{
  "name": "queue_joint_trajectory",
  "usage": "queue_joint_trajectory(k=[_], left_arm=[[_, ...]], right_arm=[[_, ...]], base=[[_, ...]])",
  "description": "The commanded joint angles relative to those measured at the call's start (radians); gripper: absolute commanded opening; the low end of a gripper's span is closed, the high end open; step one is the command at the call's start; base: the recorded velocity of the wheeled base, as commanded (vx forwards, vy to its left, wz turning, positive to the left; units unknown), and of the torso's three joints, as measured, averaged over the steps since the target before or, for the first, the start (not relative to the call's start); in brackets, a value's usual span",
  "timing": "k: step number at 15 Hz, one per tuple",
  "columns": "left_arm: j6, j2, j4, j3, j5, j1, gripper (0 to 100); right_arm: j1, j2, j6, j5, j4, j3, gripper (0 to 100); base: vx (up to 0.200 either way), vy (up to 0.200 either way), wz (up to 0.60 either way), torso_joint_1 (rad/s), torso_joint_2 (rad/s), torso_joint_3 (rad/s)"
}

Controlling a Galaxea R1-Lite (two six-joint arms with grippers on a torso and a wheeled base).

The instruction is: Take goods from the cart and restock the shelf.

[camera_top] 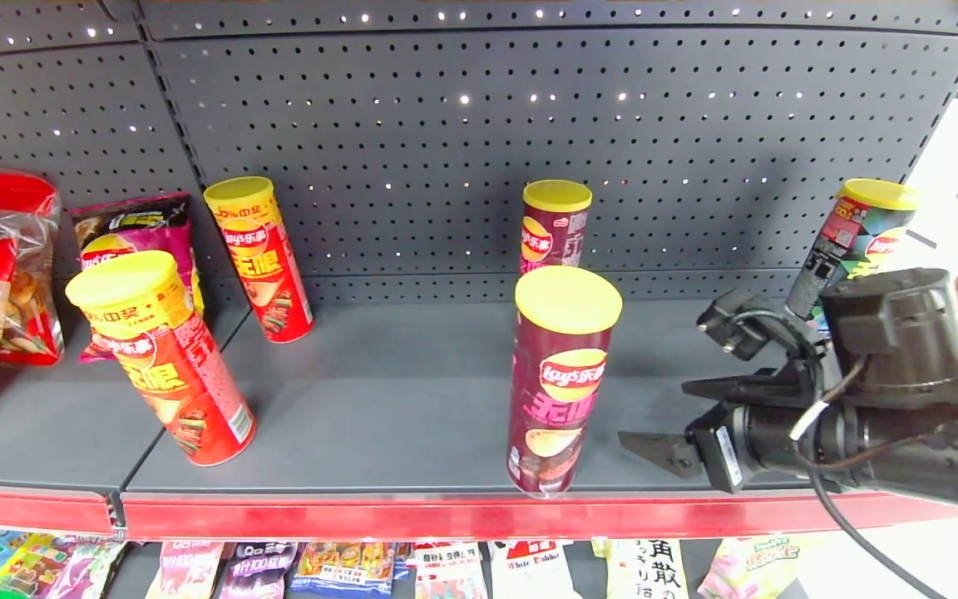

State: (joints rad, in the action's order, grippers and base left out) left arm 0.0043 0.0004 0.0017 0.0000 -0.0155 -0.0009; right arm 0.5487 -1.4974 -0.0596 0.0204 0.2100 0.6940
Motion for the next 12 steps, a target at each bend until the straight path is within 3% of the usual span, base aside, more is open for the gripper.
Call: queue_joint_trajectory(k=[1,5,8,10,12], left_arm=[[0.0,0.0,0.0,0.0,0.0,-0.001,100],[0.0,0.003,0.0,0.0,0.0,-0.001,100],[-0.001,0.003,0.0,0.0,0.0,-0.001,100],[-0.001,0.003,0.0,0.0,0.0,-0.001,100],[-0.001,0.003,0.0,0.0,0.0,-0.001,100]], right_arm=[[0.02,0.227,0.0,-0.002,0.0,-0.107,100],[0.023,0.609,-0.006,-0.005,0.0,-0.288,100],[-0.122,0.806,-0.005,-0.053,-0.009,-0.335,100],[-0.44,0.899,0.0,-0.102,-0.011,-0.38,100],[-0.693,0.945,0.001,-0.151,-0.014,-0.433,100]], base=[[0.0,0.0,0.0,0.0,0.0,0.0],[0.0,0.0,0.0,0.0,0.0,0.0],[0.0,0.0,0.0,0.0,0.0,0.0],[0.0,0.0,0.0,0.0,0.0,0.0],[0.0,0.0,0.0,0.0,0.0,0.0]])
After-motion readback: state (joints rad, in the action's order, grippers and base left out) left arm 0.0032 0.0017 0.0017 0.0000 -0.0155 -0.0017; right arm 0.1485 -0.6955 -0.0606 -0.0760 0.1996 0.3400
